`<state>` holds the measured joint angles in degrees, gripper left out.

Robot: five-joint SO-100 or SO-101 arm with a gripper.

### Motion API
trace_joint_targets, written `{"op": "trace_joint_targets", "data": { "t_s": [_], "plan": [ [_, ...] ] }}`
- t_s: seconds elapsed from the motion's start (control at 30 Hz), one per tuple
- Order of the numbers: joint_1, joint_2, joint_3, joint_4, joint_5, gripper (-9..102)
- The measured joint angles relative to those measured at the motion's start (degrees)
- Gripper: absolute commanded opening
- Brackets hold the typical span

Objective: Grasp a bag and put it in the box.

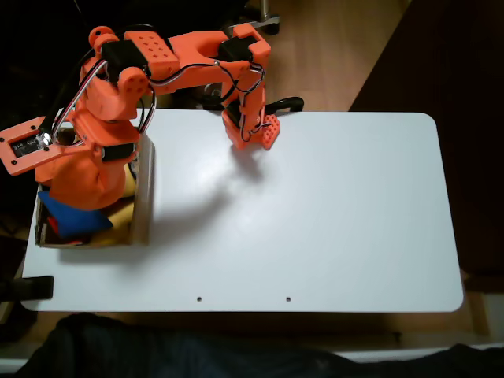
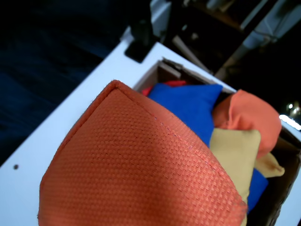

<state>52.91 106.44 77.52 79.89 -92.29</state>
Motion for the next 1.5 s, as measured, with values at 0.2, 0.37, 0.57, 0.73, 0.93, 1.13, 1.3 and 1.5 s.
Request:
{"op": "trace_joint_targets", "data": {
  "t_s": [0.2, 0.37, 0.57, 0.73, 0.93, 1.13, 1.3, 1.5],
  "plan": [
    [0.70, -2.72, -0.44, -0.26, 0.09, 3],
    [0.70, -4.66, -3.87, -0.26, 0.44, 3],
    [0.97, -8.35, -6.77, -0.35, 0.53, 3],
    [1.58, -11.43, -9.76, -1.58, 0.70, 3],
    [2.11, -14.85, -13.54, -2.37, 0.79, 5],
    [2.11, -16.44, -14.85, -2.72, 1.14, 8],
    [2.11, -16.52, -14.94, -2.90, 1.49, 14],
    [2.11, -18.02, -15.21, -2.99, 2.11, 26]
  ]
}}
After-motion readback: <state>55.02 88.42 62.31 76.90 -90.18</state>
